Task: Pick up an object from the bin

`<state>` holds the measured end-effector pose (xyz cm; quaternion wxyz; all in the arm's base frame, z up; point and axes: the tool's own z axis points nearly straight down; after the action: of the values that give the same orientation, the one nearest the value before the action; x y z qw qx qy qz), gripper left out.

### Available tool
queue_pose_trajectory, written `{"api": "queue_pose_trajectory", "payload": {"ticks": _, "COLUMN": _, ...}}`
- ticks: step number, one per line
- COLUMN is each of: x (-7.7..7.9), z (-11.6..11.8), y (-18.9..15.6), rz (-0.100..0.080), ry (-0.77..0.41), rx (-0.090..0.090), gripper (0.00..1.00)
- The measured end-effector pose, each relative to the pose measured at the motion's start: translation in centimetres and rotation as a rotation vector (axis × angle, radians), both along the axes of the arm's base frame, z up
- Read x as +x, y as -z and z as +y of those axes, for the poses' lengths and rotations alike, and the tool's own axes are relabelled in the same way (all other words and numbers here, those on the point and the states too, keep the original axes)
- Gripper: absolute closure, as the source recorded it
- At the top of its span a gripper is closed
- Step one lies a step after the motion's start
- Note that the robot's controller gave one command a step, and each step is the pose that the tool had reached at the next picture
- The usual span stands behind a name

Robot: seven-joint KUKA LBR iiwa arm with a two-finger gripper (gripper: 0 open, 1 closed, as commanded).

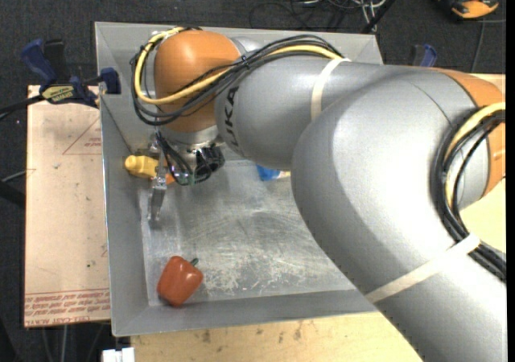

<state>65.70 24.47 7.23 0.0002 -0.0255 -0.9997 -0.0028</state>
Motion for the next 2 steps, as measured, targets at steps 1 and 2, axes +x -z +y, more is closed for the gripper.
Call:
{"api": "queue_pose_trajectory", "payload": {"ticks": 1, "x": 0.05, "z": -0.15, "y": 0.02, "rz": -0.003, "ry": 0.003, "rx": -0.002, "gripper": 1.00}}
{"api": "queue_pose_trajectory", "payload": {"ticks": 2, "x": 0.05, "z": -0.15, "y": 0.02, "rz": -0.003, "ry": 0.003, "rx": -0.002, "gripper": 1.00}}
